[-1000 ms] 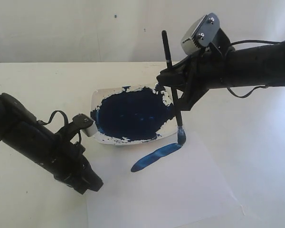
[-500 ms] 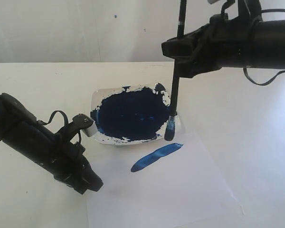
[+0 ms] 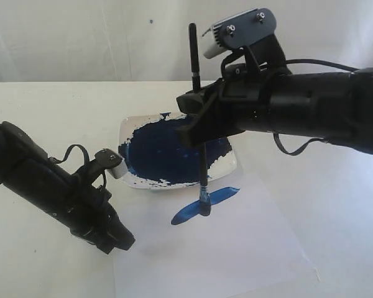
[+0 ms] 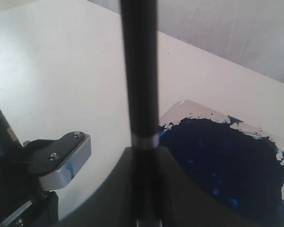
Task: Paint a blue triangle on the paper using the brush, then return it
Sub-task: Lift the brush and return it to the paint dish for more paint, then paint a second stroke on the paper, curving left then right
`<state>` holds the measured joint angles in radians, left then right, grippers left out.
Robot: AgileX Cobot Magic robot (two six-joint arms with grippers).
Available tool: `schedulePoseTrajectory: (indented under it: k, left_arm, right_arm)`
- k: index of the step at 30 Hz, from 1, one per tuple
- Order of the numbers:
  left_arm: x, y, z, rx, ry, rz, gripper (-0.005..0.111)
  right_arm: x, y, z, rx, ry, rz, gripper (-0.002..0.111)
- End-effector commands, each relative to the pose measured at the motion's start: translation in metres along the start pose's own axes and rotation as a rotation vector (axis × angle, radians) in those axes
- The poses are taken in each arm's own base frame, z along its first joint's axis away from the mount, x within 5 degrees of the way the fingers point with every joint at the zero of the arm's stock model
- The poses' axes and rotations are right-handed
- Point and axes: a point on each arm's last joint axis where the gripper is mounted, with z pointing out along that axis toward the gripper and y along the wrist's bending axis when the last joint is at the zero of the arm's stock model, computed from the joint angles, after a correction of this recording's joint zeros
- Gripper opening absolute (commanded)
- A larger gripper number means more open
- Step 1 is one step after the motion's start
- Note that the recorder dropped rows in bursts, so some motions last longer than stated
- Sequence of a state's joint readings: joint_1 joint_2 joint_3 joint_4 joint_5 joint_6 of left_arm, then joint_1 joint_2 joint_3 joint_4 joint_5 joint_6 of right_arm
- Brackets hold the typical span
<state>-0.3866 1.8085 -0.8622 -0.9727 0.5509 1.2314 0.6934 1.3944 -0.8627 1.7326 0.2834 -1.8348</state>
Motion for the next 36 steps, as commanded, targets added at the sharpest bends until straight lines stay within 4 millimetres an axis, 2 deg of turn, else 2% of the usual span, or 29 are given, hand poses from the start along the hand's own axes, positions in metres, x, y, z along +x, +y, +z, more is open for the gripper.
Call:
schedulePoseTrajectory:
  k: [1, 10, 18, 36]
  left_arm:
    - [0.0, -0.002, -0.001, 0.021, -0.007, -0.01, 0.0]
    - [0.0, -0.002, -0.001, 0.021, -0.007, -0.01, 0.0]
    - [0.0, -0.002, -0.001, 0.021, -0.007, -0.01, 0.0]
    - [0.0, -0.002, -0.001, 0.021, -0.007, -0.01, 0.0]
  right_arm:
    - [-0.002, 0.001, 0.009, -0.033, -0.003, 0.068, 0.0]
    - [-0.012, -0.001, 0.031, -0.089, -0.017, 0.072, 0.0]
    - [-0.006, -0.005, 0.051, -0.105, 0.015, 0.109, 0.0]
    - [0.001, -0.01, 0.056, -0.06, 0.043, 0.113, 0.0]
